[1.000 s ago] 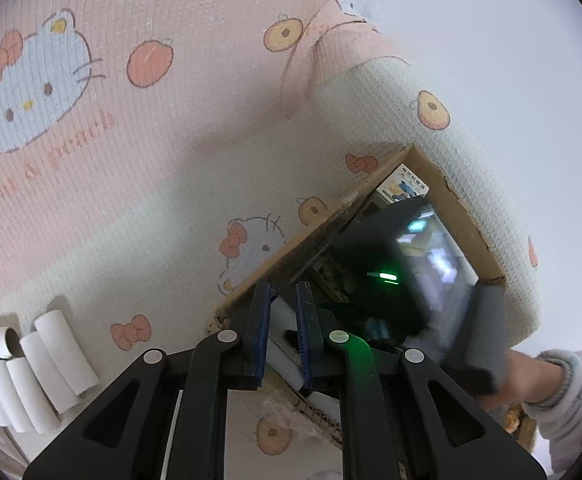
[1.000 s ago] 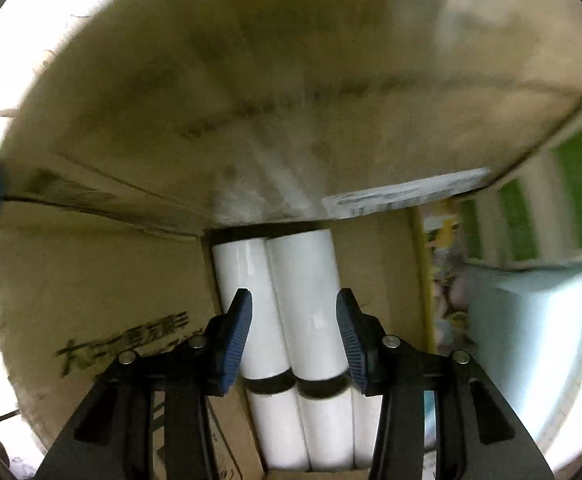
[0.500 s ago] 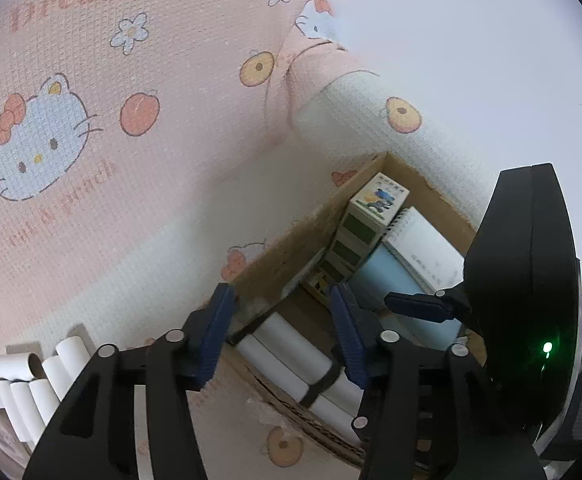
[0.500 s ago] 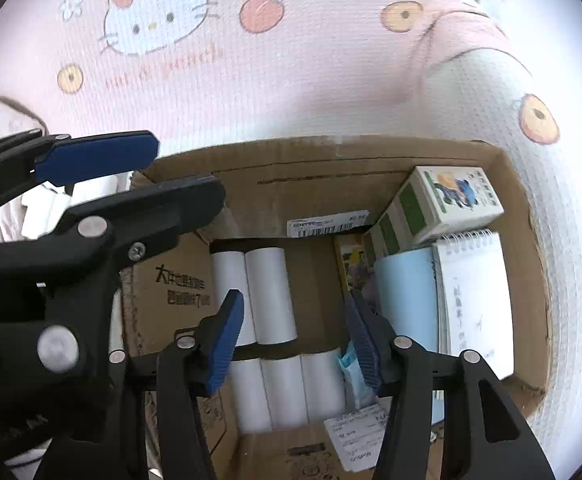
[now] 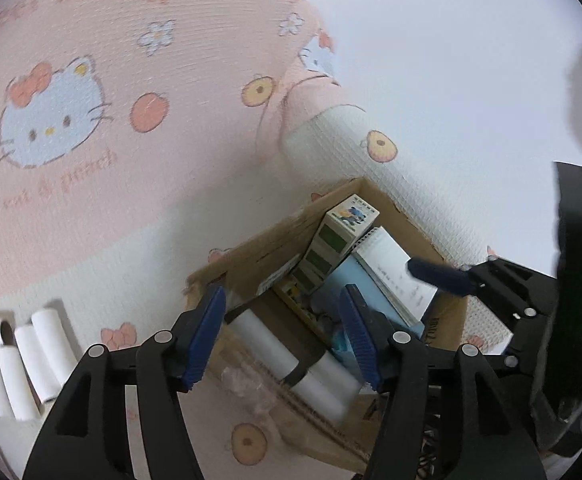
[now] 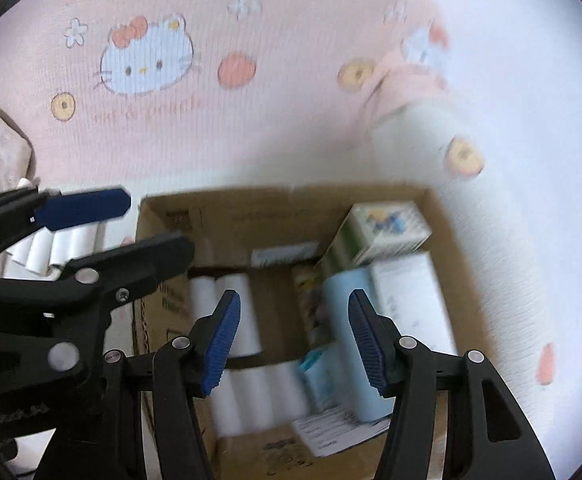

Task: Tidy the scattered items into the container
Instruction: 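Withdraw both grippers from the box back to the row of tubes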

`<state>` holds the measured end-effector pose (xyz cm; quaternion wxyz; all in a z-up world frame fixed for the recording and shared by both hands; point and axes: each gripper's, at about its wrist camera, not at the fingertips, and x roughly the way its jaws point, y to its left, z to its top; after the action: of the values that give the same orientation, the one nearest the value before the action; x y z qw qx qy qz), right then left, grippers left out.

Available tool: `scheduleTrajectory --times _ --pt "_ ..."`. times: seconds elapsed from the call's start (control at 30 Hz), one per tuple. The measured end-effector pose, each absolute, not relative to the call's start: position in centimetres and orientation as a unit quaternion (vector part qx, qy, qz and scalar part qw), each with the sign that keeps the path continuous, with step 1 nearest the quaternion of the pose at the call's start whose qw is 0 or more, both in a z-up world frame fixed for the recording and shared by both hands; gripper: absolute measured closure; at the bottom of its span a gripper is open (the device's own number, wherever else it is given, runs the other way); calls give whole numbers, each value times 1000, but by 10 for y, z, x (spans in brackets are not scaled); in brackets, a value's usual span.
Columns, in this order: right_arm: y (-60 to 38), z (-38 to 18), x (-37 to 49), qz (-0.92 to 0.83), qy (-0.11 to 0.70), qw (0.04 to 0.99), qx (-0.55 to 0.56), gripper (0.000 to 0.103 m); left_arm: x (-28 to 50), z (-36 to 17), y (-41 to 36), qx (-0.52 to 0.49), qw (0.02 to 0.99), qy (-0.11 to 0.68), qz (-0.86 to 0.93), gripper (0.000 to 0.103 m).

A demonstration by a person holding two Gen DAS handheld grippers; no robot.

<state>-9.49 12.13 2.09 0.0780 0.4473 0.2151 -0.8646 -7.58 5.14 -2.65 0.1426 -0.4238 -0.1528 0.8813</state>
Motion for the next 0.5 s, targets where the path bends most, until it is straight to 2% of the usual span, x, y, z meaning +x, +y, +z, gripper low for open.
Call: scheduleTrajectory --times 0.33,0.5 --pt "81 31 -56 -881 252 135 377 45 -50 -36 -14 -407 86 -211 885 38" --pt "58 34 -30 -910 229 153 309 45 -26 -40 -48 -392 47 -189 899 38"
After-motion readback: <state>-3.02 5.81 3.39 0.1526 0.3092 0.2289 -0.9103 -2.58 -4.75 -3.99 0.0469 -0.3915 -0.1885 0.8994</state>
